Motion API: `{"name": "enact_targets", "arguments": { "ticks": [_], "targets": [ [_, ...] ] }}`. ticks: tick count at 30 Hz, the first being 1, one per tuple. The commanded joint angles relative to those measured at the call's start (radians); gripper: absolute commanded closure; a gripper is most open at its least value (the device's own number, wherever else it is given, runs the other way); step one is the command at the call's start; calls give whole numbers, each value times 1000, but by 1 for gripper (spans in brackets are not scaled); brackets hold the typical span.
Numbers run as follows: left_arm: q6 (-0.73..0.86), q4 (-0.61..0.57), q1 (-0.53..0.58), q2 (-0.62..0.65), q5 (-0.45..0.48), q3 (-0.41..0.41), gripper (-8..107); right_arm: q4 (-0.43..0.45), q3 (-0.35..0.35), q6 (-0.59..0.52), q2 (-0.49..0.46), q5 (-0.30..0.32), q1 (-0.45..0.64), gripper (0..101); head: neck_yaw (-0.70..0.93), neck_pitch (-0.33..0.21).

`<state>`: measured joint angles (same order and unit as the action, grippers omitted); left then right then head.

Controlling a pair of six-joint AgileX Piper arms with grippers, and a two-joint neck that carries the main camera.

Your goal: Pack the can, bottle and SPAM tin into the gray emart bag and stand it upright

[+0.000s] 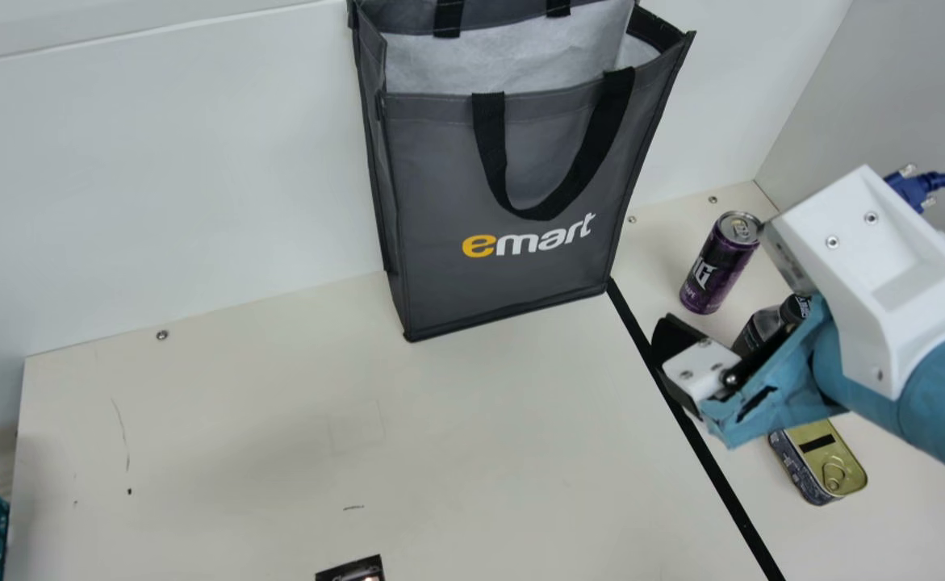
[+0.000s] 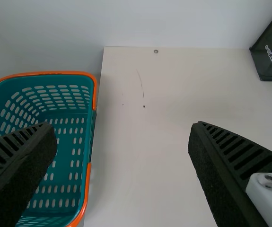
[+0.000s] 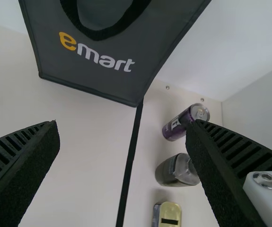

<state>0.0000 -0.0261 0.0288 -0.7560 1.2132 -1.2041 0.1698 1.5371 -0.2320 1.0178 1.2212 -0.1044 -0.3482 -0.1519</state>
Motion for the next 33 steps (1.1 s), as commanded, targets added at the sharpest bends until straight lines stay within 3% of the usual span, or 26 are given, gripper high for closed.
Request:
{"name": "enact_targets", "arguments": {
  "ticks": [1, 33],
  "targets": [
    [0, 0, 0, 0, 0, 0, 9, 1, 24, -22, 17, -1, 4, 6, -1, -23],
    [0, 0, 0, 0, 0, 0, 9, 12, 382, -286, 300, -1, 43, 6, -1, -23]
  ]
}}
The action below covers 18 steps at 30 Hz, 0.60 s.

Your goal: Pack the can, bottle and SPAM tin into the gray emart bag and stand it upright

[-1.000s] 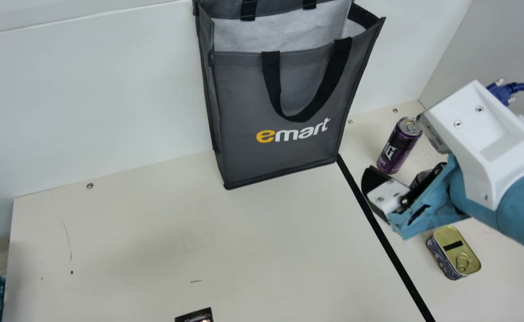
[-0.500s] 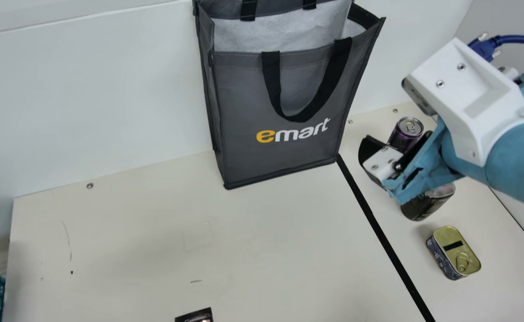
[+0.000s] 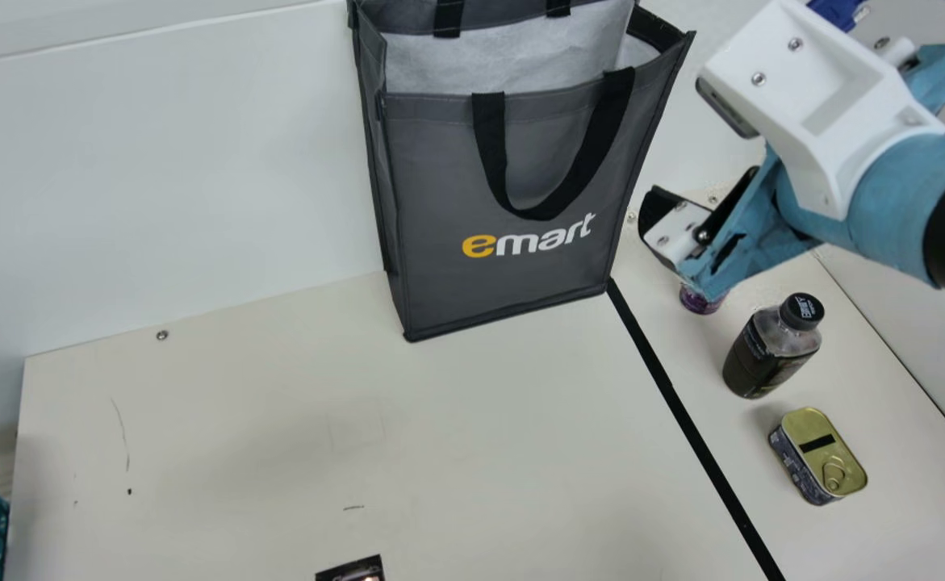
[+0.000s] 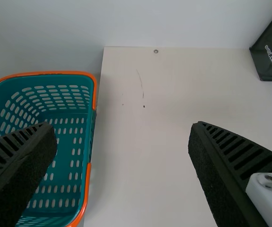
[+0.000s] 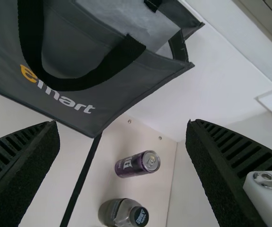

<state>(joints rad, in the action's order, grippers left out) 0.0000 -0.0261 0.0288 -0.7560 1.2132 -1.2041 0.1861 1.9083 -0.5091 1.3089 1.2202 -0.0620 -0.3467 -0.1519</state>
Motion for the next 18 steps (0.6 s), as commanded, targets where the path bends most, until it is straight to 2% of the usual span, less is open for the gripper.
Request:
{"name": "enact_targets", "arguments": {
  "ticks": [1, 18],
  "targets": [
    [0, 0, 0, 0, 0, 0, 9, -5, 21, -20, 18, 0, 3, 6, -2, -23],
    [0, 0, 0, 0, 0, 0, 9, 2, 188, -203, 167, 0, 2, 6, -2, -23]
  ]
}}
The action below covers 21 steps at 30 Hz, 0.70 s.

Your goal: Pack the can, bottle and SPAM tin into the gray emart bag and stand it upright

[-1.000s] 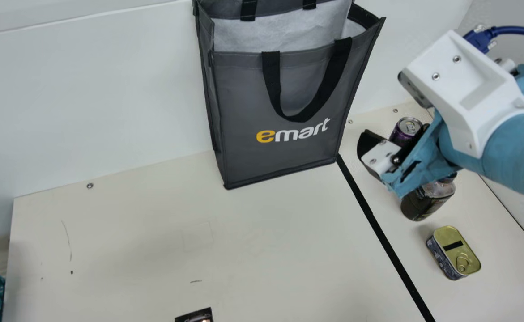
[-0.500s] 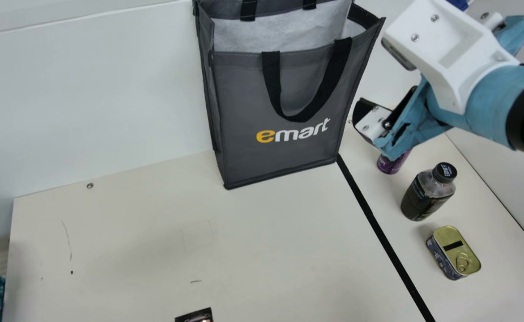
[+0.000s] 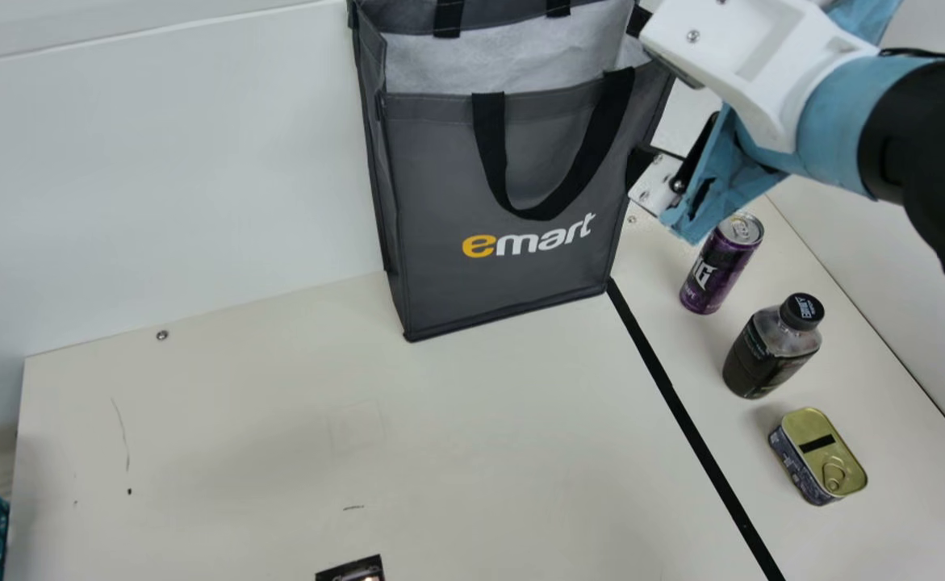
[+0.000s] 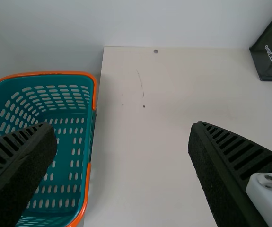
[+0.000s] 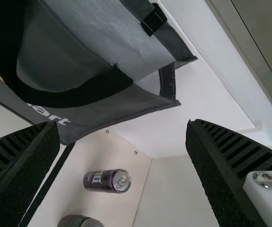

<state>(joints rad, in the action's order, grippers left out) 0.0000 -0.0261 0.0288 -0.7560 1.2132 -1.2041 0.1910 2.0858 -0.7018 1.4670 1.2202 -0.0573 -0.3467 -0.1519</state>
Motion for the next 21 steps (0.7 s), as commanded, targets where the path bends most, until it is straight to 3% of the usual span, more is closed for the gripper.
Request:
{"name": "enact_targets", "arguments": {
  "ticks": [1, 21],
  "targets": [
    [0, 0, 0, 0, 0, 0, 9, -4, 21, -18, 18, 0, -4, 6, -2, -23],
    [0, 0, 0, 0, 0, 0, 9, -80, 169, -108, 184, 0, -16, 6, -2, -23]
  ]
}}
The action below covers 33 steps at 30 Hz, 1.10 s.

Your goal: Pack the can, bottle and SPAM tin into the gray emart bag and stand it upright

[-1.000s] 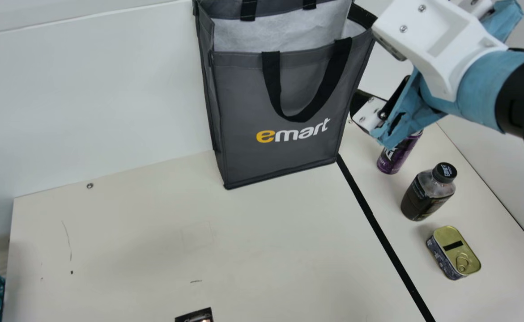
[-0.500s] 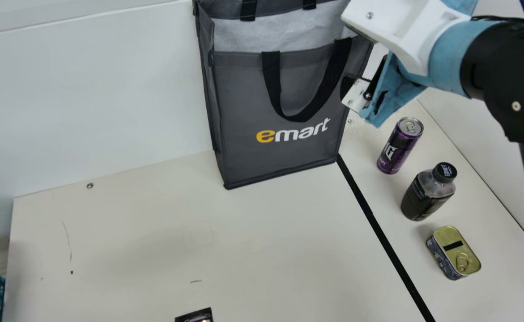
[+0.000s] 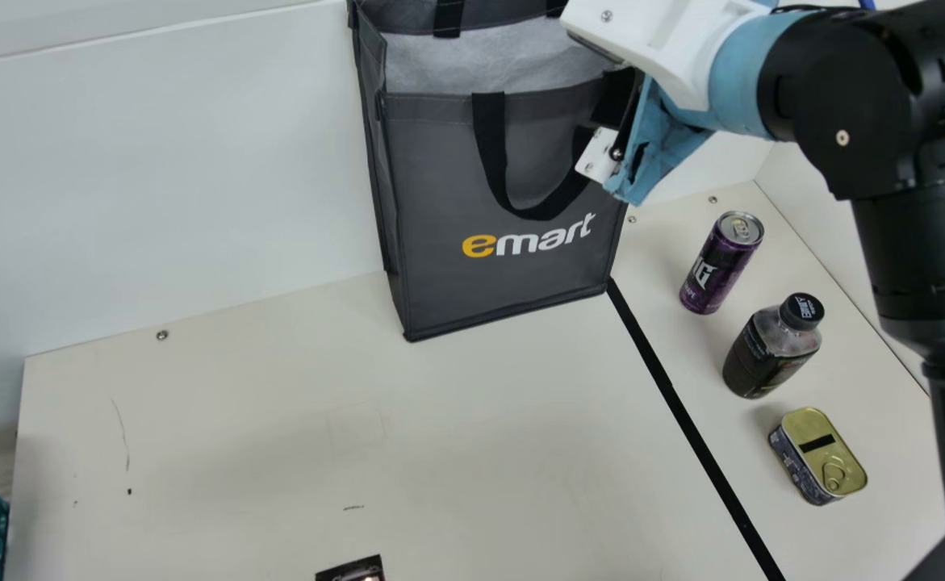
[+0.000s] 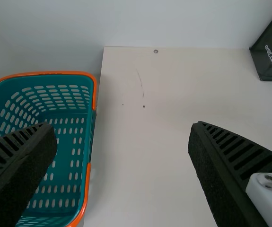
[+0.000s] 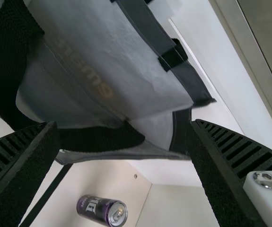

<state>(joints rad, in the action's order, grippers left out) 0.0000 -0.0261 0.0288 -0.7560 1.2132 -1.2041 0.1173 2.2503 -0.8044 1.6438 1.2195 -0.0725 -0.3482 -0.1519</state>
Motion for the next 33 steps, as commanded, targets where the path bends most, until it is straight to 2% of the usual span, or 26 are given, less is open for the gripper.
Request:
{"name": "enact_targets", "arguments": {
  "ticks": [1, 17, 33],
  "targets": [
    [0, 0, 0, 0, 0, 0, 9, -13, 11, -11, 15, 1, -1, 6, -1, -23],
    [0, 0, 0, 0, 0, 0, 9, -91, 82, -122, 121, 1, -12, 6, -1, -23],
    [0, 0, 0, 0, 0, 0, 9, -138, 88, -234, 196, 1, -8, 6, -1, -23]
  ]
}}
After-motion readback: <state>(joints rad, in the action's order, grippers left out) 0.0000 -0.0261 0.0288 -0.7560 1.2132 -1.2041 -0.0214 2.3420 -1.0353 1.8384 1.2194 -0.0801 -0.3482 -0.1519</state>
